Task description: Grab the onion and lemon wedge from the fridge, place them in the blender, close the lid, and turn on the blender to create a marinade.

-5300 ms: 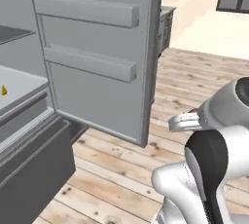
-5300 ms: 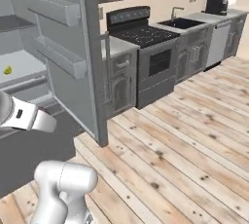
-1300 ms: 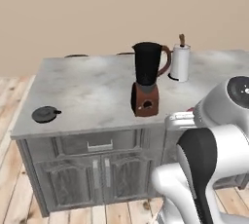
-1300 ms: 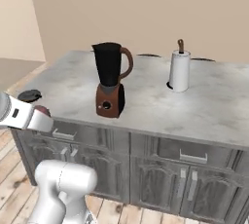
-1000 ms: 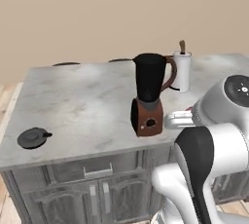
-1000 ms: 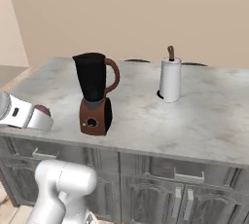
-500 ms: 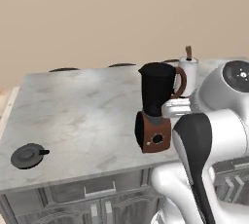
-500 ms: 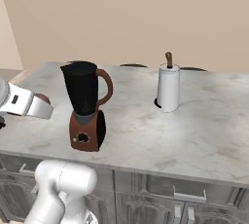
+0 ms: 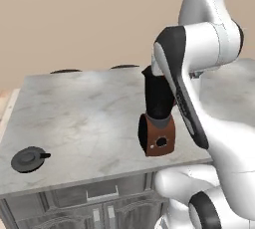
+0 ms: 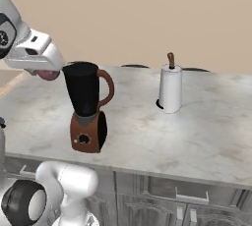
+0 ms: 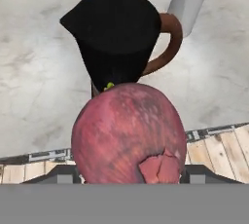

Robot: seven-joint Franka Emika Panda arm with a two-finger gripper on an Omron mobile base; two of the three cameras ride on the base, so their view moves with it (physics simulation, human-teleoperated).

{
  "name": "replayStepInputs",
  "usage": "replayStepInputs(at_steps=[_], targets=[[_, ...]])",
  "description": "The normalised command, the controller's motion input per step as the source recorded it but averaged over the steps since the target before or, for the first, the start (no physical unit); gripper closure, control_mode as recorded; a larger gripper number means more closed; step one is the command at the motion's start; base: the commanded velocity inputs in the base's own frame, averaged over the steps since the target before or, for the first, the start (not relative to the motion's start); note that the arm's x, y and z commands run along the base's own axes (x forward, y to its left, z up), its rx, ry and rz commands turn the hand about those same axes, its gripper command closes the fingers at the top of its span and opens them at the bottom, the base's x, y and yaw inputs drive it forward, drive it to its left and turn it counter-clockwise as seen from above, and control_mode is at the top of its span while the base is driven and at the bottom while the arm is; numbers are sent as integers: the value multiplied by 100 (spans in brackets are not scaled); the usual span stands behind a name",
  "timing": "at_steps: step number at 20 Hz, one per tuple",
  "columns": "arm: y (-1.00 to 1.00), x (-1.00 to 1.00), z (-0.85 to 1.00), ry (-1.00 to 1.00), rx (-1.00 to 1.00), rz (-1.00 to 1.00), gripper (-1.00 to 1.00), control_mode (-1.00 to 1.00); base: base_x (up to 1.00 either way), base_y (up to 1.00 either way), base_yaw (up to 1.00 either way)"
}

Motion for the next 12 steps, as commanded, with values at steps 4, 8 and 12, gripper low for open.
replayStepInputs(at_steps=[4, 8, 12], targets=[[0, 100, 1, 33, -12, 0, 100, -100, 0, 0, 0], [0, 100, -44, 5, -5, 0, 100, -100, 0, 0, 0], [0, 100, -59, 1, 0, 0, 100, -100, 0, 0, 0]])
